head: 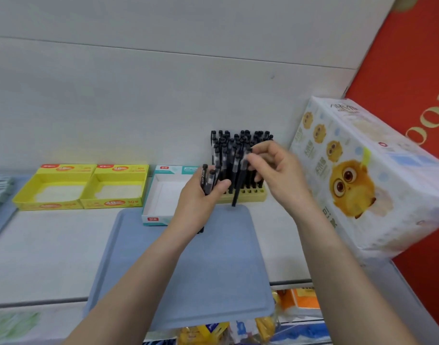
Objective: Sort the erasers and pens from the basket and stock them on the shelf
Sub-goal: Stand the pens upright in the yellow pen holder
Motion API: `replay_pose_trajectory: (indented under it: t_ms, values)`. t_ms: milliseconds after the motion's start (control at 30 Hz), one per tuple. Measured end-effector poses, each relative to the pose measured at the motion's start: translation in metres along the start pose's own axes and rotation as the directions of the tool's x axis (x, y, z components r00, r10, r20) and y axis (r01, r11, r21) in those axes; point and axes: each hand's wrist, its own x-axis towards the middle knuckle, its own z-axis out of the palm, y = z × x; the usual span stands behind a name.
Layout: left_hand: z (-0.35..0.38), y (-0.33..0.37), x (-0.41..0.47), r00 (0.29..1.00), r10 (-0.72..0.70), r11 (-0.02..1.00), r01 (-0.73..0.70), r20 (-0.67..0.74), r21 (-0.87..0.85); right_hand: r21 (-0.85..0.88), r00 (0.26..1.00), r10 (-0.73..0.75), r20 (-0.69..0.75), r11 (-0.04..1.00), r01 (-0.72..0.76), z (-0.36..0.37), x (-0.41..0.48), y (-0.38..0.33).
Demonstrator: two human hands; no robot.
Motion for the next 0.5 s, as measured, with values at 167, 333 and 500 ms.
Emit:
replay_pose_trajectory:
  t_ms: [167,333,500]
  values:
    - [-0.001,-0.004,-0.002,1.0,-0.007,0.99,0.004,-0.024,-0.137,-0.097,0.969,-0.056,-0.241,0.995,0.033,-0.002,0.011,0.012]
    - [-0.001,-0.001,-0.001,0.999,0.029,0.985,-0.034,-0.031,-0.168,-0.149,0.977,-0.059,-0.204,0.988,0.029,0.014,0.012,0.022]
    - [-0.001,-0.006,0.001,1.0,0.028,0.999,-0.028,0.01,-0.037,-0.199,0.983,-0.085,-0.165,0.979,0.052,0.009,0.013,0.017]
